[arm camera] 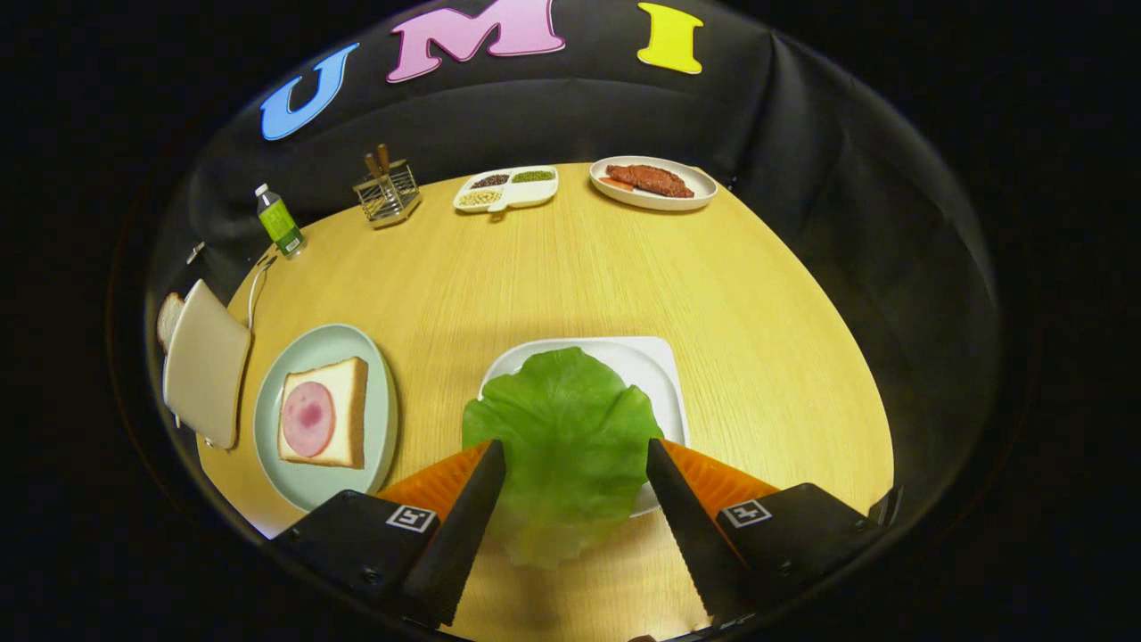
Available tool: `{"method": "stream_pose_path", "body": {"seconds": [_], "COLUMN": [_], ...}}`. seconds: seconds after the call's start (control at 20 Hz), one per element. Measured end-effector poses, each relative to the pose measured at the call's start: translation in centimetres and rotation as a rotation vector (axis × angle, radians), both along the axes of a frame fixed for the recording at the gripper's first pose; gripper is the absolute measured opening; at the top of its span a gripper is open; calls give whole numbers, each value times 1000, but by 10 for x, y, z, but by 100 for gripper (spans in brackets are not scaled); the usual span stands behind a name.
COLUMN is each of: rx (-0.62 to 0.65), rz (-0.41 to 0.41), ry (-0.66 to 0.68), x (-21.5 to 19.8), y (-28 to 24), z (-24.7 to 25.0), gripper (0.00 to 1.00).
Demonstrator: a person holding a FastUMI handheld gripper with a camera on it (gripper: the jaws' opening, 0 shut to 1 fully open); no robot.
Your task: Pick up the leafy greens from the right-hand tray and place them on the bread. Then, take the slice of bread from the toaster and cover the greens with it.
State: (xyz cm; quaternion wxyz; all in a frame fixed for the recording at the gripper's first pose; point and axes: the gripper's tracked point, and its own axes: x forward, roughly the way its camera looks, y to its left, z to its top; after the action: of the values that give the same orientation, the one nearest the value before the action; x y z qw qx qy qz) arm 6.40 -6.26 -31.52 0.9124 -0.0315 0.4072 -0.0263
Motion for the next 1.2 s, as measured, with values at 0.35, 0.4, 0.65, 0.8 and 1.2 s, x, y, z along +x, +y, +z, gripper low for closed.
{"method": "stream_pose_path", "body": {"seconds": [0.35,0.4,0.65,0.8,1.2], "rx": [-10,-6,-8,-7,68], "rz": [40,36,56,63,64], "ry": [49,63,67,67,95], "x": [3,3,5,5,8], "y": [6,4,3,3,0], "z": [-18,-21,-21,-21,-19], "gripper": [82,83,64,39,6]}}
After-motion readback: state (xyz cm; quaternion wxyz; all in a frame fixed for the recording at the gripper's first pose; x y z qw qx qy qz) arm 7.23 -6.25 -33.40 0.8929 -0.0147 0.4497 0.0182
